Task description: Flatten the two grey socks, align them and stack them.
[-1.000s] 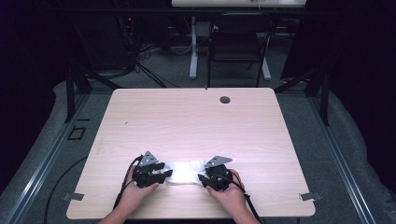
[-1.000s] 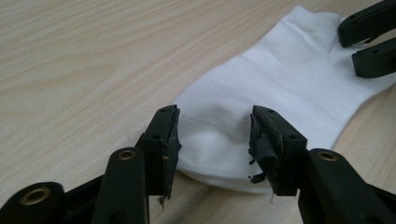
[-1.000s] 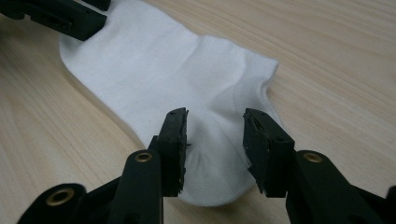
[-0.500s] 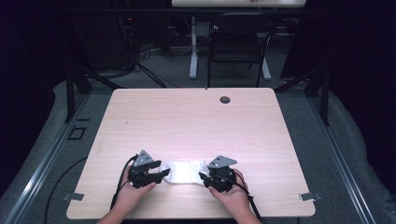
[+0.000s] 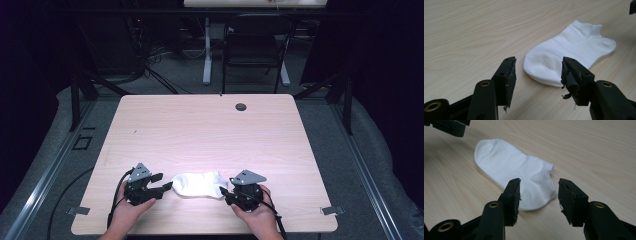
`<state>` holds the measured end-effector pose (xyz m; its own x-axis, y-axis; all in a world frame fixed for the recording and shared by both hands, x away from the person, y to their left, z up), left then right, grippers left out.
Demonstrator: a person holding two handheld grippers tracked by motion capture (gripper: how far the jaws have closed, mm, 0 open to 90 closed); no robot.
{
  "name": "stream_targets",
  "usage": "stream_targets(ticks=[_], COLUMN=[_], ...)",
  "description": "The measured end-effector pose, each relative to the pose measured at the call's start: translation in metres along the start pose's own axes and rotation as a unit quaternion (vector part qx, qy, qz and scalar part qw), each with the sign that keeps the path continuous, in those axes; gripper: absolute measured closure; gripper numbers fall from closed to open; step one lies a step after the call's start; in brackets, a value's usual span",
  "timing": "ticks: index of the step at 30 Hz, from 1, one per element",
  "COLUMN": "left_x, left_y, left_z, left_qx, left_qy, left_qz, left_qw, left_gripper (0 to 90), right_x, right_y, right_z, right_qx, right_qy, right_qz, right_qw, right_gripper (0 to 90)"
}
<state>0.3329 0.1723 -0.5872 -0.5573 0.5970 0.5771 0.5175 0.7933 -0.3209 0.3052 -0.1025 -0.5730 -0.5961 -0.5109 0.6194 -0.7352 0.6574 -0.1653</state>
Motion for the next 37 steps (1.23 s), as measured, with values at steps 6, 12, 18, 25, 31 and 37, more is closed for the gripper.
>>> stream_targets(ticks=[6, 12, 18, 25, 31, 37], left_x=[0.008, 0.005, -0.001, -0.004, -0.004, -0.004], left_y=[0.001, 0.002, 0.001, 0.004, 0.010, 0.013], left_z=[0.007, 0.016, 0.018, 0.020, 0.019, 0.016], left_qx=[-0.003, -0.009, -0.027, -0.033, -0.033, -0.026], left_qy=[0.011, 0.034, 0.038, 0.042, 0.042, 0.034], left_qz=[0.000, 0.000, 0.001, -0.011, -0.019, -0.024], left_qw=[0.9999, 0.9994, 0.9989, 0.9985, 0.9984, 0.9988], left_gripper=[45.2, 44.4, 44.5, 44.4, 44.3, 43.6], right_x=[0.009, 0.011, 0.005, 0.000, -0.002, -0.002], right_y=[0.002, 0.000, -0.004, -0.008, -0.011, -0.013], right_z=[0.014, 0.024, 0.029, 0.036, 0.038, 0.040], right_qx=[0.005, -0.003, 0.001, -0.009, -0.021, -0.027], right_qy=[0.026, 0.028, 0.021, 0.024, 0.024, 0.024], right_qz=[-0.003, -0.002, 0.005, 0.004, 0.001, 0.003], right_qw=[0.9996, 0.9996, 0.9998, 0.9997, 0.9995, 0.9993], right_gripper=[52.4, 52.0, 52.0, 52.6, 52.5, 52.6])
Point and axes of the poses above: each handheld gripper's, and its own axes: x roughly backward along the jaws, z roughly out of its underside, y roughly to its left, the point moved 6 cm from there along -x, roughly forward along the jaws, and after that the axes turned 14 degrees about x, right-handed, at the moved point
